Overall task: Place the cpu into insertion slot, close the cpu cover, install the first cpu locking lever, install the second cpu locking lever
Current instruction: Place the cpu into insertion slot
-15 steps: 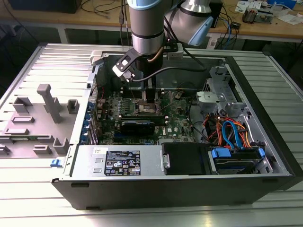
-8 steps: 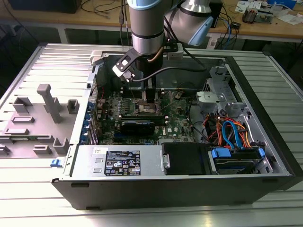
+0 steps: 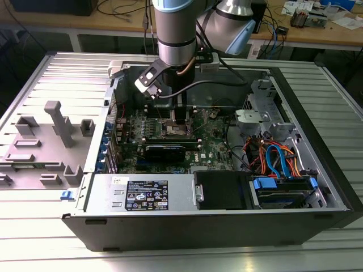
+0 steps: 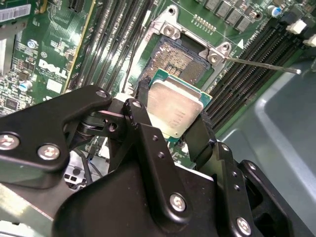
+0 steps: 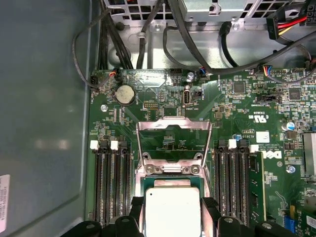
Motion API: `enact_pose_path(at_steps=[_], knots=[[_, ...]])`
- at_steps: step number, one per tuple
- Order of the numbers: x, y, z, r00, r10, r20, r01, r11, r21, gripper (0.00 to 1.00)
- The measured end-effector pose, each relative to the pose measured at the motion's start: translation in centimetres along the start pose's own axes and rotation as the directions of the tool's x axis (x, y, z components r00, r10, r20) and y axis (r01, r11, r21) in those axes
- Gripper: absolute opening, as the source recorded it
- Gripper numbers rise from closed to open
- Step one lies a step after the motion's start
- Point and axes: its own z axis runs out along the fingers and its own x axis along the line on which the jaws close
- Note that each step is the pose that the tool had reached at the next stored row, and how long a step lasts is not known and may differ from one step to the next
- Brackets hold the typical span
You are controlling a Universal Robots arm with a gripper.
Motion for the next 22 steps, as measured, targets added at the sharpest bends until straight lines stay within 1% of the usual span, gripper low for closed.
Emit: enact_pose_path(at_steps=[3,4,6,8,11,17,22], knots=[[-0.01,-0.05,0.49,1.0,0.0,0.0012,0.0,1.0,0.0022,0.55],[-0.01,-0.08,0.82,1.0,0.0,0.0012,0.0,1.0,0.0032,0.55],[-0.02,-0.13,1.25,1.0,0.0,0.0013,0.0,1.0,0.0046,0.55],[-0.04,-0.2,1.9,1.0,0.0,0.0011,0.0,1.0,0.0064,0.55],[-0.04,-0.28,2.01,1.0,0.0,0.0012,0.0,1.0,0.0076,0.55],[-0.03,-0.29,2.05,1.0,0.0,0.0008,0.0,1.0,0.0076,0.55],[-0.04,-0.46,2.47,1.0,0.0,0.0006,0.0,1.0,0.0077,0.55]])
